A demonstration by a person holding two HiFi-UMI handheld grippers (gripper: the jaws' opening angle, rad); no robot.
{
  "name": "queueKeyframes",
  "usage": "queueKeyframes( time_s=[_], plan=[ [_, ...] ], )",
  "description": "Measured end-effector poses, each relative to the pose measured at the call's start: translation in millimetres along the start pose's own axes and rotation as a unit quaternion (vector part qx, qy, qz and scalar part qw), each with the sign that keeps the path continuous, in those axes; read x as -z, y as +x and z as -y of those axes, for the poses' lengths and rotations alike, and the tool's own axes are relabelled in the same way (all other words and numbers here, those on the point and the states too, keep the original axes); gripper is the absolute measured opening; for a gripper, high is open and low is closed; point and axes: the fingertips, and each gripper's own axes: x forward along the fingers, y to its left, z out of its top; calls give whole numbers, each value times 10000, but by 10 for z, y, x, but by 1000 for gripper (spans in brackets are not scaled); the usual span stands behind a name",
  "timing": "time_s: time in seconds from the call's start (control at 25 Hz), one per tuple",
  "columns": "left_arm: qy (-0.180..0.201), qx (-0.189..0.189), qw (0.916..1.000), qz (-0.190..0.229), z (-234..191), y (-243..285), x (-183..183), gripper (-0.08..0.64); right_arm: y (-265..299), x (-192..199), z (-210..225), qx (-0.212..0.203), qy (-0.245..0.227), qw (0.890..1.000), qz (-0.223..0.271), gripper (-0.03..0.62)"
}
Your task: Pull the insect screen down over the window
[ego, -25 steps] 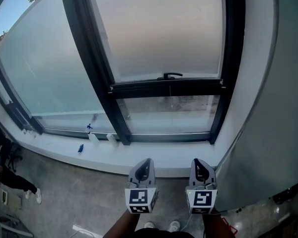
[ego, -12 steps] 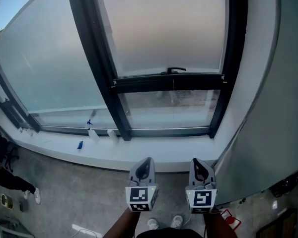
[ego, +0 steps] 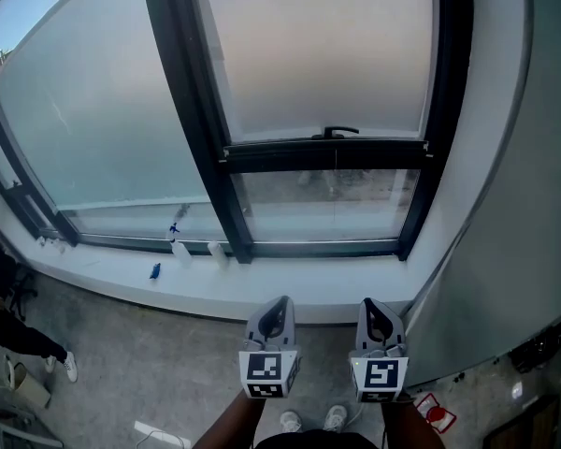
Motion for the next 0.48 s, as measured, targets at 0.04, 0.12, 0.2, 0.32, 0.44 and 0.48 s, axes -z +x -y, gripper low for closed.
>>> queueKeyframes(
  time_s=[0.04,0.12,0.2,0.32,0.44,0.48],
  plan=[
    [0,5,10000,4,0,-7,0,3,-6,-6,-9,0,9,10000,9,3],
    [16,17,10000,5,7,-16,-4,3,-12,-23,-23,-28,-38,10000,39,3],
    [29,19,10000,1,6,-23,-4,3,-15,-28,-25,-61,-196,9997,89,3],
    [19,31,10000,1,-1,-32,-12,3,-22,-30,-39,-109,-398,9991,138,3],
    [13,46,10000,7,1,-47,-15,3,-46,-31,-52,-88,-397,9991,132,3],
    [11,50,10000,11,1,-52,-15,3,-54,-30,-57,-81,-393,9991,126,3]
  ],
)
